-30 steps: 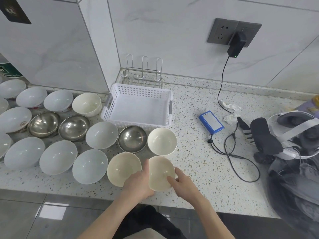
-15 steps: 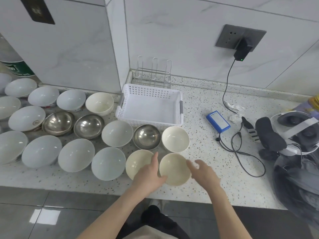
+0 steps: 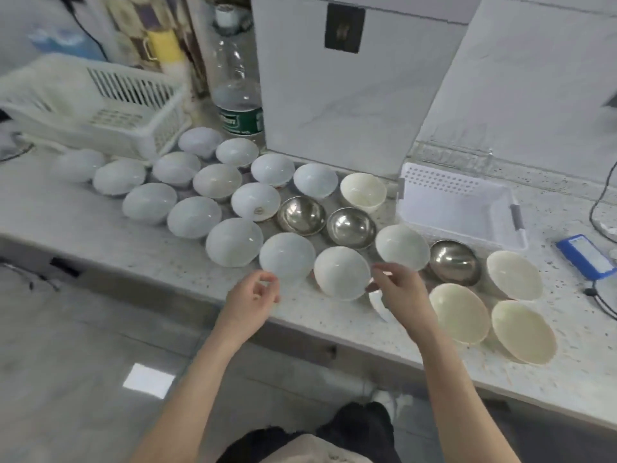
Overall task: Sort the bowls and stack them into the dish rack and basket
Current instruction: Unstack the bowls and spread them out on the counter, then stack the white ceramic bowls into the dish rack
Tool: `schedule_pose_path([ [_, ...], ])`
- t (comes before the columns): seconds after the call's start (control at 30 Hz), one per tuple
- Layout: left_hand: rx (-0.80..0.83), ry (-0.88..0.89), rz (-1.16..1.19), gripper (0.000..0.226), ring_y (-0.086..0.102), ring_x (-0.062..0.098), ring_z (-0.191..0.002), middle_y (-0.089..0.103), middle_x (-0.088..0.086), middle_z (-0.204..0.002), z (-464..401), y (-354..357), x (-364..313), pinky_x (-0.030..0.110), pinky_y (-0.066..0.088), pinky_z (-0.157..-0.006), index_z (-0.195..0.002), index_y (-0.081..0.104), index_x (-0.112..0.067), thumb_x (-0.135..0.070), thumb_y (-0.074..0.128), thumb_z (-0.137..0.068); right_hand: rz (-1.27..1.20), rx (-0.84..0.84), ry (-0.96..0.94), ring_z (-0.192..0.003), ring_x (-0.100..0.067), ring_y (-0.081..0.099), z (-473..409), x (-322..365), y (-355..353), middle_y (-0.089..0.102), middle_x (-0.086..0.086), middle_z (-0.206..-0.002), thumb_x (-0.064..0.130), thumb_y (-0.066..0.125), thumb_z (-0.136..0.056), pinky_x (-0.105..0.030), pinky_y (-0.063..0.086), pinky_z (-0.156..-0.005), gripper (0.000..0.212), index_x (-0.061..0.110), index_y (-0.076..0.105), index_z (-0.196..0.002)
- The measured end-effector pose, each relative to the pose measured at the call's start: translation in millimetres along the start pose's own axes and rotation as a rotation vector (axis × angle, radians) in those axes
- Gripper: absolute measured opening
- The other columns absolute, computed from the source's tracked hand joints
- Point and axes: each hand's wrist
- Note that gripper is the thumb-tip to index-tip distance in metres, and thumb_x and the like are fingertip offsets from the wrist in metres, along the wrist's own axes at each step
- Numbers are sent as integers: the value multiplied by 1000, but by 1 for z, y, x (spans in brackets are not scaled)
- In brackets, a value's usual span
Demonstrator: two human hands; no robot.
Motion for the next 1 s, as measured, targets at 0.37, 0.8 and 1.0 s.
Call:
schedule_pose_path([
  [0.37, -328, -198, 123, 8, 63, 11, -82, 69, -6, -91, -20, -191, 103, 20, 46, -63, -100, 62, -25, -18, 59, -96, -80, 618, -4, -44, 4, 49, 23, 111, 229, 71, 3, -69, 14, 51, -95, -10, 41, -51, 23, 13, 65, -113],
  [0.8, -368, -356, 108, 23, 64, 15, -71, 69, -4, -94, -166, -342, 136, 26, 45, -61, -118, 57, -23, -30, 55, -96, -458, 702, 463, -49, -9, 44, -72, 264, 438, 72, 1, -90, 19, 54, -93, -18, 26, -38, 8, 19, 60, -99],
  [1.0, -423, -475, 171, 48, 62, 16, -73, 67, -3, -95, -223, -399, 146, 27, 40, -57, -140, 39, -21, -39, 51, -97, -767, 720, 843, -47, -11, 43, -98, 304, 494, 60, -2, -81, 14, 51, -91, -18, 24, -34, 9, 8, 54, -85],
])
Point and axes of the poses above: each hand's wrist, its own z-axis away from the middle knuckle, its own y-axis out of the palm, x = y × z
